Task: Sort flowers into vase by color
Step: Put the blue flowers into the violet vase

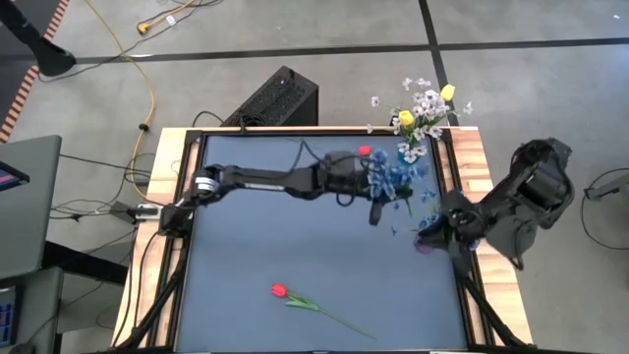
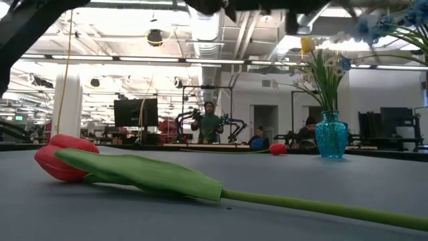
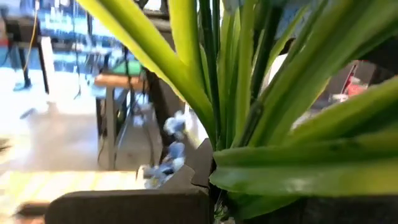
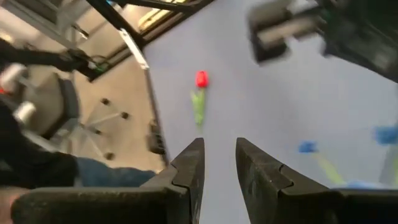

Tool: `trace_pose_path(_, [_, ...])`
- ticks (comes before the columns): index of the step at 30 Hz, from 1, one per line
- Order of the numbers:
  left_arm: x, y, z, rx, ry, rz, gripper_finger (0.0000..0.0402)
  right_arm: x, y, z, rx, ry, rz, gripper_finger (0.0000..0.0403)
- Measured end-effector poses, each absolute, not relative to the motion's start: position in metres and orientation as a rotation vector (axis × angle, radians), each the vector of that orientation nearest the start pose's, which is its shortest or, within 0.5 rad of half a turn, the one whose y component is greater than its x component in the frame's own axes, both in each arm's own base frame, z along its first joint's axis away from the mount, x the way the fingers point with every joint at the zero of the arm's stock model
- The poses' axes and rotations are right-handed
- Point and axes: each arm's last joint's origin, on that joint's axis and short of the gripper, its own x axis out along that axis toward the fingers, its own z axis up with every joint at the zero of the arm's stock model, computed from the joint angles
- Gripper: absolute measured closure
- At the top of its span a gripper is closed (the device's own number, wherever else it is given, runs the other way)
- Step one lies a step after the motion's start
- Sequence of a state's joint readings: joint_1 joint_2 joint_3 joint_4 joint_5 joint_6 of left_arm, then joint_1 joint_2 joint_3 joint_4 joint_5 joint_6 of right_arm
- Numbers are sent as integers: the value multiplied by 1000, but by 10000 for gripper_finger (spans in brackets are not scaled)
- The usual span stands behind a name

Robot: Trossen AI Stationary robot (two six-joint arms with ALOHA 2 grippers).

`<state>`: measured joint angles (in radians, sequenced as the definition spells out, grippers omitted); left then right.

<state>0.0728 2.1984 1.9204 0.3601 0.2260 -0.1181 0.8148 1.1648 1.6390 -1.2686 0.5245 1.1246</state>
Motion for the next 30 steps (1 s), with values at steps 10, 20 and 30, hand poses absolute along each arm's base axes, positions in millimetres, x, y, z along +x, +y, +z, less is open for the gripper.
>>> trace_pose_path(10, [480, 47, 384, -145, -103, -198, 391, 125, 71, 449, 289, 592, -272, 284])
trace_pose_path(20, [475, 43, 391, -163, -99, -212, 391, 155, 58, 455, 123, 575, -214, 216])
trace_pose_path(30, [475, 38, 390, -165, -87, -222, 391, 165, 44, 453, 185, 593, -278, 123])
